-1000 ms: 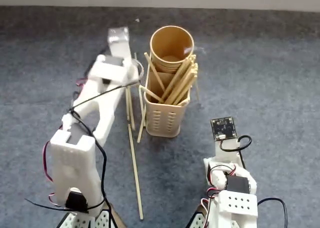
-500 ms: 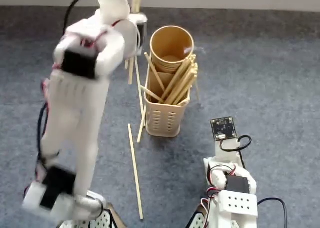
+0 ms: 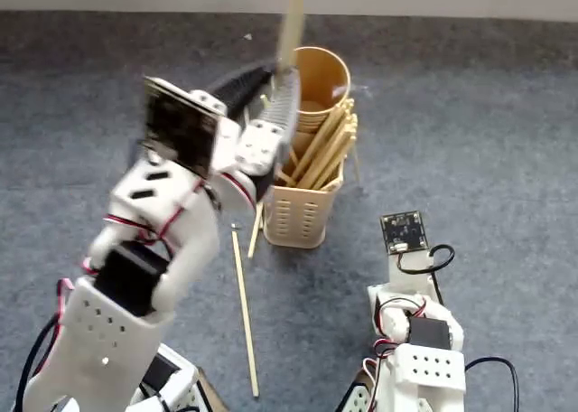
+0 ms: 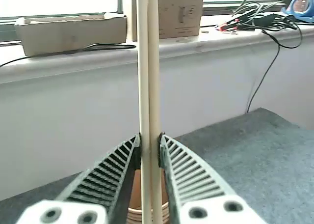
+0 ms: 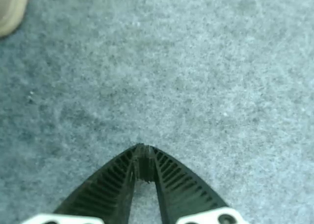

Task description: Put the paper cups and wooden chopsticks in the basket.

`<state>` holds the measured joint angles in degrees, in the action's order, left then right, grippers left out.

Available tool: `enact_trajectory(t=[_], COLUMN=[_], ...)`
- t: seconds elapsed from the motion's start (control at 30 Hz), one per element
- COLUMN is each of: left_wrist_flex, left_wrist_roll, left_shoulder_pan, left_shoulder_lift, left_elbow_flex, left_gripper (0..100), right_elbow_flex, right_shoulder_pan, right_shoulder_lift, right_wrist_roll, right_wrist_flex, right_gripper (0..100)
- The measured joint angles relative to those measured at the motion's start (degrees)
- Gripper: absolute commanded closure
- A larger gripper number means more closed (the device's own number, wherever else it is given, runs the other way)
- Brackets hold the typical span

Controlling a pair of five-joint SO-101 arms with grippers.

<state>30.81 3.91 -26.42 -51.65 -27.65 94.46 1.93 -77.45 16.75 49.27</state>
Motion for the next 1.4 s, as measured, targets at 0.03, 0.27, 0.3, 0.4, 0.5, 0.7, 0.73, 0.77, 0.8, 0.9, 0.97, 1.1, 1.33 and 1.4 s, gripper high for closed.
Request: enact_trajectory(t=[0.03, 0.27, 0.3, 0.4, 0.5, 0.7, 0.73, 0.77, 0.8, 0.9, 0.97, 1.1, 1.33, 1.4], left_wrist_flex=[-1.05, -6.77, -7.56, -10.02, -11.25, -10.37, -9.32, -8.09, -6.77, -2.64, -0.09, 1.32, 2.73, 5.27], left_wrist_roll=[0.00, 0.09, 0.09, 0.09, 0.09, 0.09, 0.09, 0.53, 2.02, 5.19, 5.63, 5.89, 7.21, 10.29], left_shoulder_pan=[-0.53, -1.05, -0.97, -1.14, -0.97, -0.44, -0.44, -0.44, -0.44, -0.35, -0.44, 2.46, 15.56, 21.19], left_shoulder_lift=[0.00, 5.45, 6.86, 11.87, 17.49, 19.34, 18.46, 17.49, 16.18, 12.48, 11.16, 10.02, 9.85, 9.85], left_elbow_flex=[-0.44, -1.14, -1.14, -1.14, -1.14, -1.14, -1.14, -1.14, -1.14, -1.14, -1.14, -1.14, -2.02, -4.22], left_gripper=[100, 99, 99, 99, 99, 89, 84, 81, 77, 77, 79, 80, 83, 87], right_elbow_flex=[0.00, 0.00, 0.00, 0.00, 0.00, 0.00, 0.00, 0.00, 0.00, 0.00, 0.00, 0.00, 0.00, 0.00], right_shoulder_pan=[0.00, 0.00, 0.00, 0.00, 0.00, 0.00, 0.00, 0.00, 0.00, 0.00, 0.00, 0.00, 0.00, 0.00], right_shoulder_lift=[0.00, 0.00, 0.00, 0.00, 0.00, 0.00, 0.00, 0.00, 0.00, 0.00, 0.00, 0.00, 0.00, 0.00], right_wrist_roll=[0.00, 0.00, 0.00, 0.00, 0.00, 0.00, 0.00, 0.00, 0.00, 0.00, 0.00, 0.00, 0.00, 0.00], right_wrist_flex=[0.00, 0.00, 0.00, 0.00, 0.00, 0.00, 0.00, 0.00, 0.00, 0.00, 0.00, 0.00, 0.00, 0.00], right_gripper=[99.4, 99.4, 99.4, 99.4, 99.4, 99.4, 99.4, 99.4, 99.4, 99.4, 99.4, 99.4, 99.4, 99.4])
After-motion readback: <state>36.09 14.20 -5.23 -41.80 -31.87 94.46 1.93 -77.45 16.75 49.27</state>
